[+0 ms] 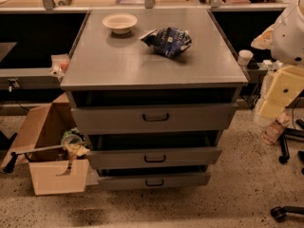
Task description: Open middle drawer
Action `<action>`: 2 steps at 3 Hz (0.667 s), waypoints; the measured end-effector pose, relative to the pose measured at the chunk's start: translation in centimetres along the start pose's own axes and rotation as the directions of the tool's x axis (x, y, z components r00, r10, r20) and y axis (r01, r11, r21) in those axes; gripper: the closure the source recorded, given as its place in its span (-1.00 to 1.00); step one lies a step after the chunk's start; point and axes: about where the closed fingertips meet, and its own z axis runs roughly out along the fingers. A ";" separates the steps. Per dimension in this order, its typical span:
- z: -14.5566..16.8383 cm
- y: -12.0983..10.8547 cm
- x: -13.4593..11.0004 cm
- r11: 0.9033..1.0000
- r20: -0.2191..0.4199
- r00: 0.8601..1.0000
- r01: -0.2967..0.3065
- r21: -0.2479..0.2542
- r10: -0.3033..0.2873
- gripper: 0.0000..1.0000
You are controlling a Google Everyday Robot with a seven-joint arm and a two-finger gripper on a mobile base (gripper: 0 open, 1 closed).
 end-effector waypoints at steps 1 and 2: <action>0.0 0.0 0.0 1.000 0.000 1.000 0.000 0.000 0.000 -1.00; 0.1 0.3 -0.5 1.000 0.008 1.000 0.017 0.009 -0.017 -1.00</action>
Offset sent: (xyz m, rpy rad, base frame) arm -0.0029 0.0108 -0.0066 0.0004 -0.0074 0.0384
